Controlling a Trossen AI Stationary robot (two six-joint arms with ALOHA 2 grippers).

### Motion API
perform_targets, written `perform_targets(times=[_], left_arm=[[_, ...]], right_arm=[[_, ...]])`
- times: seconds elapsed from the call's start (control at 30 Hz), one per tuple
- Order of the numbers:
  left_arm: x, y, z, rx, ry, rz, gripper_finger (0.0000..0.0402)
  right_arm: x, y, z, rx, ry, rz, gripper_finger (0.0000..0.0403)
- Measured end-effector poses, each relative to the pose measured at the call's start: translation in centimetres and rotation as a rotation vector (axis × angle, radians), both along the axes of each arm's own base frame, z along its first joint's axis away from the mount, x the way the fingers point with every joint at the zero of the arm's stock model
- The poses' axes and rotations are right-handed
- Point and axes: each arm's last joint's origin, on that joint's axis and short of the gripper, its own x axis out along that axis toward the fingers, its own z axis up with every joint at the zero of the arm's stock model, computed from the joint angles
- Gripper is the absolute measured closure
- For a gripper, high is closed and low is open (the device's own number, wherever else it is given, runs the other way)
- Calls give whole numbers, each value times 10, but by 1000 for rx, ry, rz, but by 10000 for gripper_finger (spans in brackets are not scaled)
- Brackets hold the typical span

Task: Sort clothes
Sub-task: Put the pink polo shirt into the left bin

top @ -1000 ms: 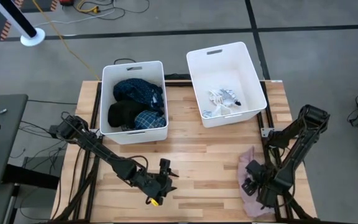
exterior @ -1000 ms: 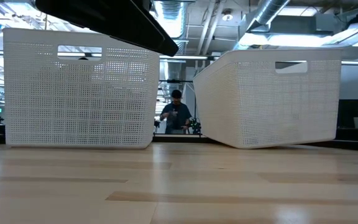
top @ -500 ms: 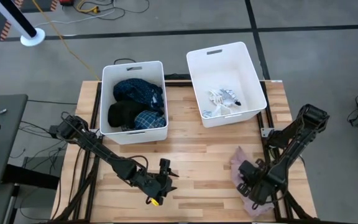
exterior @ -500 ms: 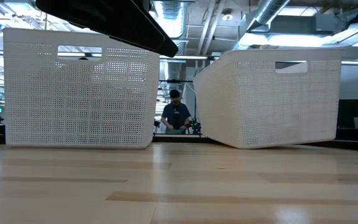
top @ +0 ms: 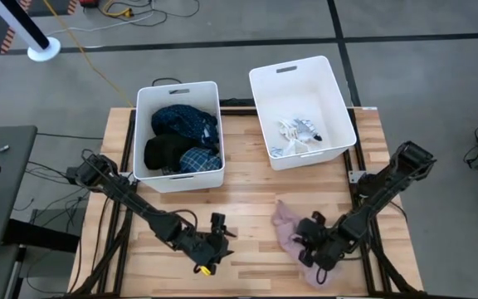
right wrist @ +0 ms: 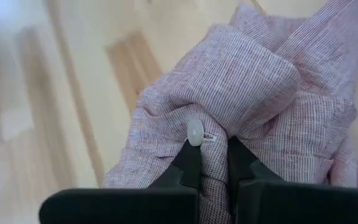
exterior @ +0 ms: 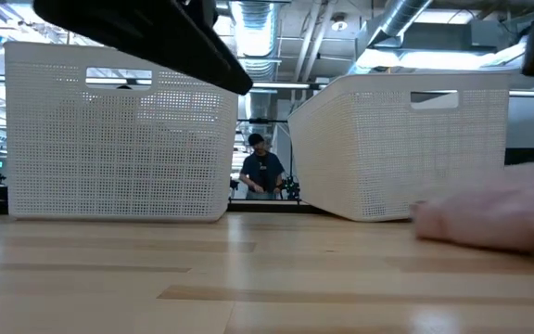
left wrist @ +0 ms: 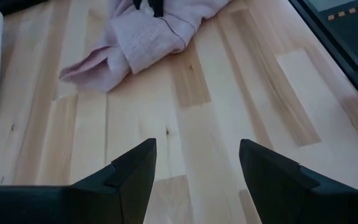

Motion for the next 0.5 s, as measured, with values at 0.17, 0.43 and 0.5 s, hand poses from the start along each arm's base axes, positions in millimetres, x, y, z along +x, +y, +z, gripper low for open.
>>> perform_targets(times=[0.17,0.43,0.5], left_arm=[[-2,-1,0,14,-14,54,177],[-3,1,-1,-20,-27,148,177],[-3,1,-1,-46,-29,164,177]], right_arm=[[13,-2,5,-55,-94,57,377],[27,0,15,-106,-224,152,377],[29,1,18,-122,-257,163,379]])
